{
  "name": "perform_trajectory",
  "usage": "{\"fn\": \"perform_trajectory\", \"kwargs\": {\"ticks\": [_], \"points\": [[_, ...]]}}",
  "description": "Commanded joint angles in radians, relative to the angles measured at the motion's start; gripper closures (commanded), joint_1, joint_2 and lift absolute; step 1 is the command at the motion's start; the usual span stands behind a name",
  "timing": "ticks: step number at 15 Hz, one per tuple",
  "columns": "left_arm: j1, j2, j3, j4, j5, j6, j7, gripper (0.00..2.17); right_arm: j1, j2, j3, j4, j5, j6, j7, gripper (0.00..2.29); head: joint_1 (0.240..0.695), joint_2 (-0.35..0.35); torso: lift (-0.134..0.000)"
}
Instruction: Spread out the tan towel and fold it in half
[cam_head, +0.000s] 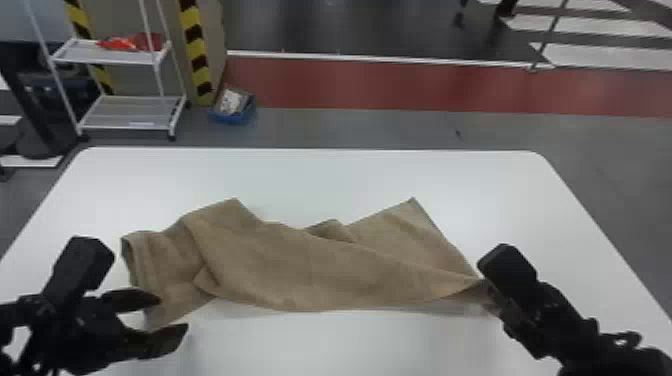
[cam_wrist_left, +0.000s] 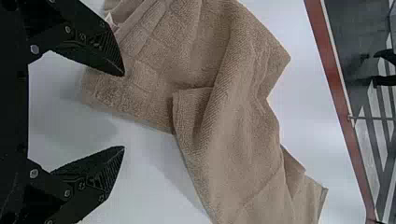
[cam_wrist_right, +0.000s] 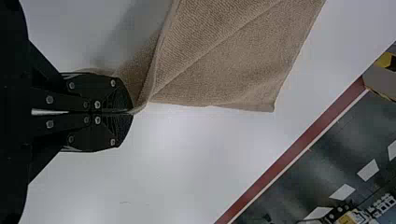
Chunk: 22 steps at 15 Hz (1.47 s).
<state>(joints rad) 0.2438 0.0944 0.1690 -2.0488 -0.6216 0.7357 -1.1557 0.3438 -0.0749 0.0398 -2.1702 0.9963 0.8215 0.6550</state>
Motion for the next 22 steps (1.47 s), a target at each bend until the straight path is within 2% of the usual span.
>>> {"fn": "perform_trajectory", "kwargs": {"ticks": [1,3,4,6,8,12,13,14,15,16,19,20,22], "points": [[-0.014,0.001,0.0,0.021,-0.009,-0.003,0.001,0.42,-0.005,0.003,0.0,0.0,-0.005,0.0,0.0,1.76,0.695,-0.083,-0.124],[-0.029,0.005,0.006,0.038,-0.01,-0.003,-0.001,0.44,-0.005,0.001,-0.015,0.0,-0.005,0.006,0.002,1.76,0.695,-0.079,-0.124],[-0.037,0.005,0.007,0.042,-0.01,-0.006,-0.004,0.6,-0.003,0.001,-0.023,0.0,-0.007,0.006,0.002,1.76,0.695,-0.077,-0.124],[-0.054,0.005,0.015,0.044,-0.009,-0.003,-0.009,0.67,-0.003,0.001,-0.034,0.0,-0.013,0.015,0.002,1.76,0.695,-0.082,-0.124],[-0.06,0.005,0.023,0.039,-0.009,-0.006,-0.024,1.08,-0.003,0.0,-0.044,0.0,-0.019,0.015,0.002,1.76,0.695,-0.088,-0.124],[-0.066,0.004,0.014,0.048,-0.033,-0.009,-0.084,1.14,-0.014,-0.017,-0.048,0.007,-0.033,0.018,0.002,1.76,0.695,-0.104,-0.124],[-0.066,0.002,0.014,0.044,-0.038,-0.006,-0.081,1.63,-0.016,-0.025,-0.049,0.007,-0.036,0.018,0.002,1.76,0.695,-0.107,-0.124],[-0.066,-0.002,0.017,0.039,-0.044,-0.006,-0.075,1.87,-0.019,-0.032,-0.058,0.007,-0.054,0.018,0.002,1.76,0.695,-0.11,-0.124],[-0.063,-0.002,0.018,0.033,-0.043,-0.006,-0.073,1.86,-0.022,-0.04,-0.063,0.007,-0.062,0.028,0.002,1.76,0.695,-0.113,-0.124],[-0.054,-0.005,0.017,0.024,-0.041,-0.009,-0.072,1.85,-0.025,-0.048,-0.063,0.01,-0.068,0.028,0.002,1.76,0.695,-0.115,-0.124],[-0.024,-0.019,0.014,0.007,-0.035,-0.058,-0.096,0.47,-0.025,-0.057,-0.063,0.015,-0.08,0.034,0.002,1.76,0.695,-0.126,-0.124],[-0.023,-0.022,0.012,0.007,-0.035,-0.058,-0.107,0.26,-0.025,-0.062,-0.063,0.015,-0.082,0.034,0.002,1.76,0.695,-0.134,-0.124],[-0.02,-0.028,0.01,0.007,-0.035,-0.058,-0.105,0.25,-0.028,-0.065,-0.063,0.02,-0.087,0.034,0.002,1.76,0.695,-0.152,-0.124]]}}
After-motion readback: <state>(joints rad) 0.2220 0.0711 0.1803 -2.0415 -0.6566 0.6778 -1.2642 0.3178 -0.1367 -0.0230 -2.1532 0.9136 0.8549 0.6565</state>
